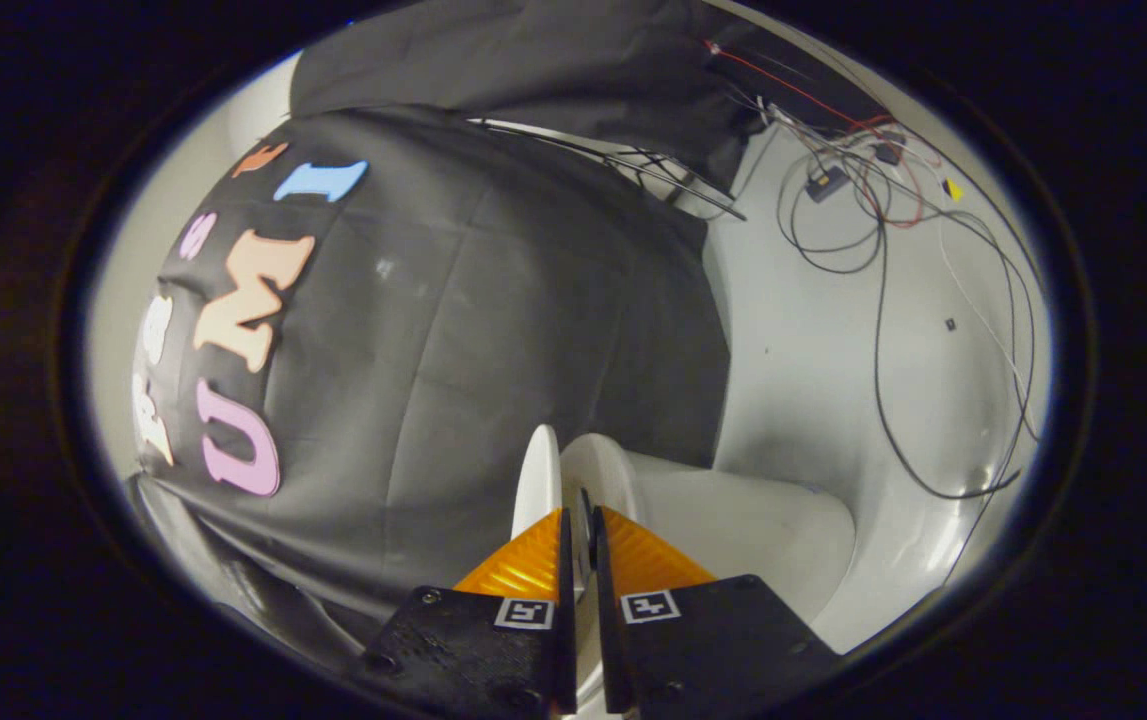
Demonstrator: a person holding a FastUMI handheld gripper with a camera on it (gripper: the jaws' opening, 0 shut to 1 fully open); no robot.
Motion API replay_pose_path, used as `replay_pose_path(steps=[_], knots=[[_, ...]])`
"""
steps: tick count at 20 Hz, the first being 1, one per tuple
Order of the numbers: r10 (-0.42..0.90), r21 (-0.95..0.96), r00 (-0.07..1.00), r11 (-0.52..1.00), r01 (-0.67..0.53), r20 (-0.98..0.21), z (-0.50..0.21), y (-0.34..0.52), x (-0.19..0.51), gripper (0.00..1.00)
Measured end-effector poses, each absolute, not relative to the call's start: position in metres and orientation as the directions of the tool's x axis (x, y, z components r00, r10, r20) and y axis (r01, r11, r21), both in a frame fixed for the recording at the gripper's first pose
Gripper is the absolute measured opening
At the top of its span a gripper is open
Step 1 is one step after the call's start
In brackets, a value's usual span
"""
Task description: Open the toilet lid.
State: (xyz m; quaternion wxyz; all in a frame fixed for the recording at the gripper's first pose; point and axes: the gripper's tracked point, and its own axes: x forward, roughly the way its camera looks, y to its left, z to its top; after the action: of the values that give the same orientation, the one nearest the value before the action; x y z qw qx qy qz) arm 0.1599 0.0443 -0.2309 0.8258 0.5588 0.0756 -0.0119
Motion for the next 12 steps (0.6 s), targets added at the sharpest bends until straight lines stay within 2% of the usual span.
replay_pose_path(steps=[12], knots=[[0.089, 0.749, 0.994, 0.663, -0.007, -0.070, -0.113, 0.101, 0.142, 0.10]])
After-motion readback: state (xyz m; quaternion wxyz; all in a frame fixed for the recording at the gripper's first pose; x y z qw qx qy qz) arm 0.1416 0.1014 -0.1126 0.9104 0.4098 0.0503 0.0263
